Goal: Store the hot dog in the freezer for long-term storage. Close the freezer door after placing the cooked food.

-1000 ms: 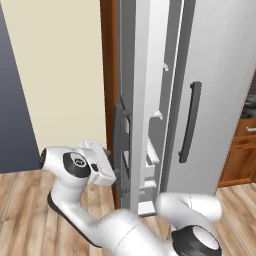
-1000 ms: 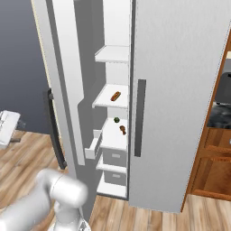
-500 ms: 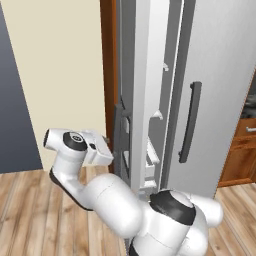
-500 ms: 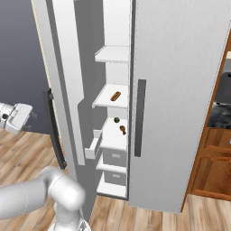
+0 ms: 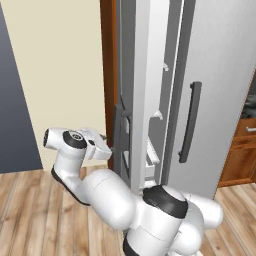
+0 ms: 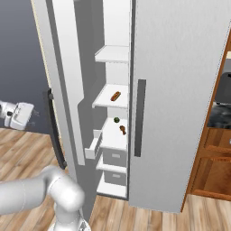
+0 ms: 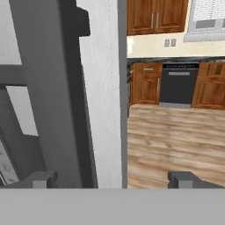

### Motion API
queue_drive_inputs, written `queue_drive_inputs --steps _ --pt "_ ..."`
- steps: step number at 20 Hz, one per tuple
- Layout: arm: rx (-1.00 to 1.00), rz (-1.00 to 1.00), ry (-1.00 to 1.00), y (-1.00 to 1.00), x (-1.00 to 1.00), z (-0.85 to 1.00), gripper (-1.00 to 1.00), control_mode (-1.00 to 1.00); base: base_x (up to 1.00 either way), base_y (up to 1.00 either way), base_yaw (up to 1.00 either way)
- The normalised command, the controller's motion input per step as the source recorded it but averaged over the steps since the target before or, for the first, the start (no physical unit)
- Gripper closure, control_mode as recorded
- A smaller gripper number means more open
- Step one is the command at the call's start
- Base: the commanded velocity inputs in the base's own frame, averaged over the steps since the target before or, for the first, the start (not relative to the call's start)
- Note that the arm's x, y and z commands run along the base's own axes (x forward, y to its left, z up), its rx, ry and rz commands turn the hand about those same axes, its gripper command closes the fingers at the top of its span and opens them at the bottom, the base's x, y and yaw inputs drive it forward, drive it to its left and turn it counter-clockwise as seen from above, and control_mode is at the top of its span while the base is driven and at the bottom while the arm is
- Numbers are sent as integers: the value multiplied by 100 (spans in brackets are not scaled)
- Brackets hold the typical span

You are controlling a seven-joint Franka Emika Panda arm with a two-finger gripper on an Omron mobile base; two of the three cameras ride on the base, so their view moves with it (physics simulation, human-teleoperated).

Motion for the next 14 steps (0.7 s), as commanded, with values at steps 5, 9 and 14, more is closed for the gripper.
queue_drive_inputs --steps 5,9,14 --pt "-3 12 9 -18 5 -7 -100 -100 0 0 0" --pt "-1 12 17 -35 18 0 -100 -100 0 0 0" --pt "-1 7 21 -25 20 0 -100 -100 0 0 0"
